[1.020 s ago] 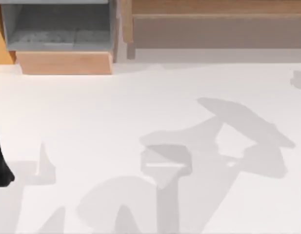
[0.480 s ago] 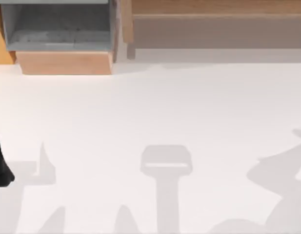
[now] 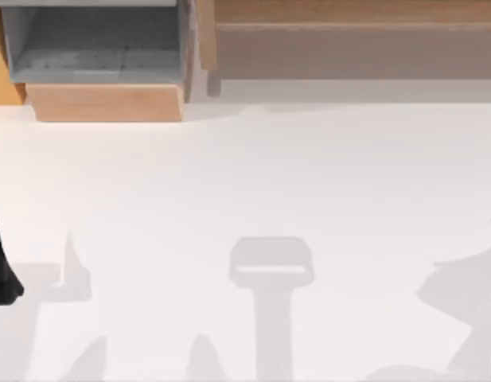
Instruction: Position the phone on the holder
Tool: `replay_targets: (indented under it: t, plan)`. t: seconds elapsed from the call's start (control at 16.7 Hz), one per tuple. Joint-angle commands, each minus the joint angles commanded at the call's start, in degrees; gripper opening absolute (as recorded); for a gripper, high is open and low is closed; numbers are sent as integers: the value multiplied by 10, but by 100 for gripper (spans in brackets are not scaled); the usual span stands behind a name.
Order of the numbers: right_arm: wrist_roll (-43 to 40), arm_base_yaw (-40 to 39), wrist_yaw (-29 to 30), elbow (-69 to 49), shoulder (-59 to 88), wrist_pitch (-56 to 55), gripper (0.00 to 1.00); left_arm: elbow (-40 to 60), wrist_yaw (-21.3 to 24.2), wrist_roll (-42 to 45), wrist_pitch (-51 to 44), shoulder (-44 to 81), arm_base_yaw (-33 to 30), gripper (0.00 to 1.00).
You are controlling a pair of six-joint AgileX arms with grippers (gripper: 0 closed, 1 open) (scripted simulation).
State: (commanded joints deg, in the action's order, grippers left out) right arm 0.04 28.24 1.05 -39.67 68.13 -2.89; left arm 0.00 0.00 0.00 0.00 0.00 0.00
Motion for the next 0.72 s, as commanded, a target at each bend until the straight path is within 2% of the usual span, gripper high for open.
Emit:
replay_targets:
  t: [0.42, 0.72]
  plan:
    - [-6, -5, 14, -22, 66, -41, 0, 0, 0, 0, 0, 0, 0, 100]
    - [0, 3, 1, -36, 128, -94, 0, 0, 0, 0, 0, 0, 0, 100]
